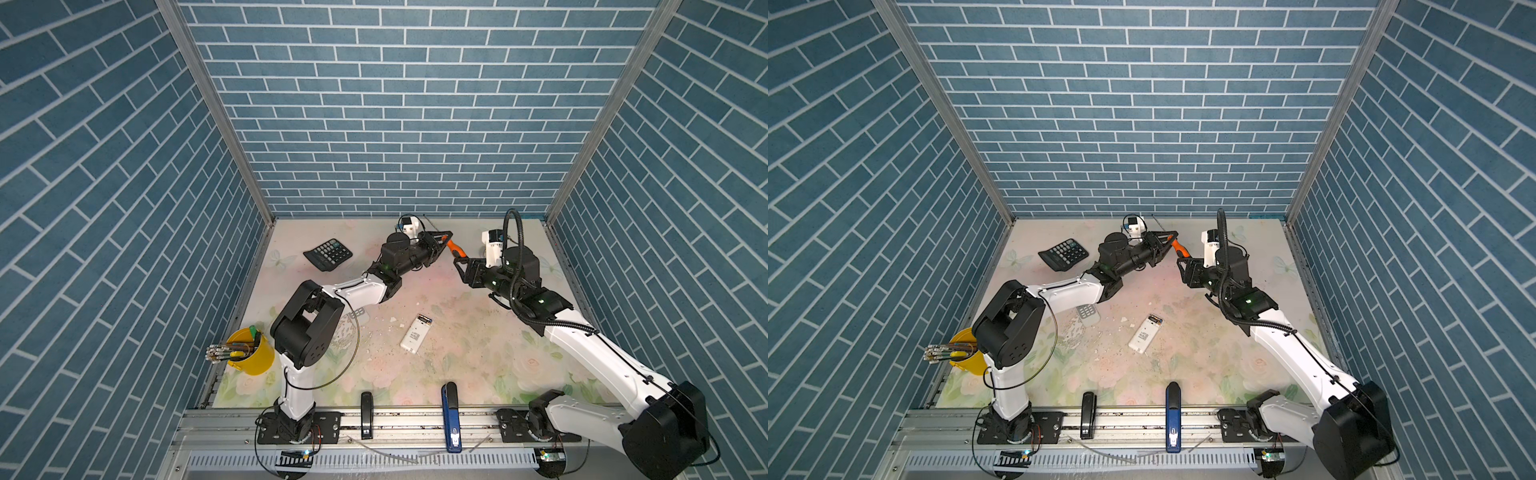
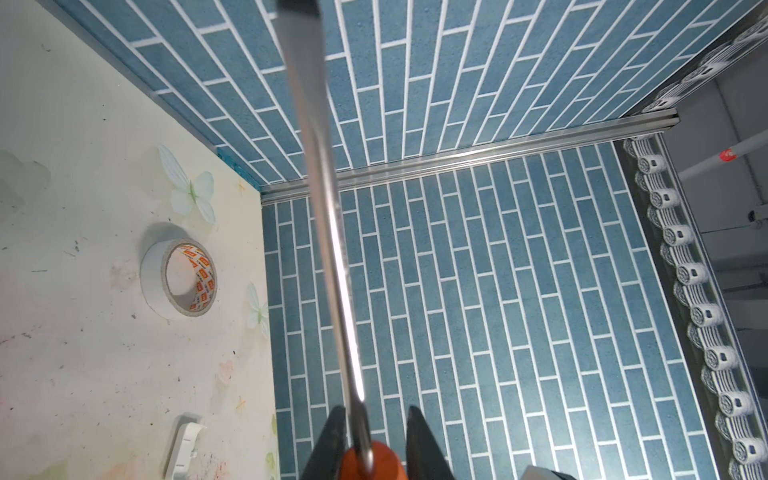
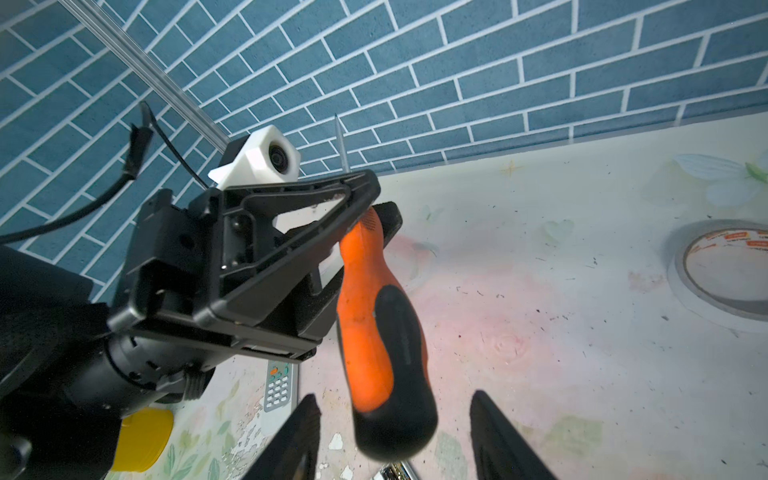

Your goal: Unload the batteries from the remote control

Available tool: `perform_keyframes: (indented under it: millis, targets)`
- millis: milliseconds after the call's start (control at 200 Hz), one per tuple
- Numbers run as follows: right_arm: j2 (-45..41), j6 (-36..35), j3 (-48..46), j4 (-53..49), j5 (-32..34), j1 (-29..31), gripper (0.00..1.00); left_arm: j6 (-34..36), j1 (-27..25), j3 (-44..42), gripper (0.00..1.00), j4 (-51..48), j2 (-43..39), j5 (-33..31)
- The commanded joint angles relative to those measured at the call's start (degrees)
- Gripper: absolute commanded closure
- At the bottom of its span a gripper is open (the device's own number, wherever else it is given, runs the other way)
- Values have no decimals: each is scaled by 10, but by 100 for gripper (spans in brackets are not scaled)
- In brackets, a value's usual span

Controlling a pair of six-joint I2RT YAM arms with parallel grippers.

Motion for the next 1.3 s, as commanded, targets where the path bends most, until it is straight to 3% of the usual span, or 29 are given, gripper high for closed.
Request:
perform_keyframes:
  millis: [0, 245, 730, 1025, 1185, 1295]
  targets:
    - [18, 2, 23, 51, -9, 0, 42, -2, -1, 9, 100, 22, -26, 6]
    - [37, 7, 24, 117, -12, 0, 48, -12, -7, 4, 100, 29, -33, 4]
    - [68, 4, 58, 140, -31, -4, 52, -22, -24, 6, 100, 35, -33, 0]
    - [80, 3, 74, 140, -45, -9, 61, -27, -34, 4, 100, 41, -41, -2]
    - [81, 3, 77, 146, -45, -10, 75, -27, -44, 4, 100, 41, -37, 1]
    - [74, 1, 78, 143, -45, -11, 76, -26, -45, -7, 100, 42, -39, -2]
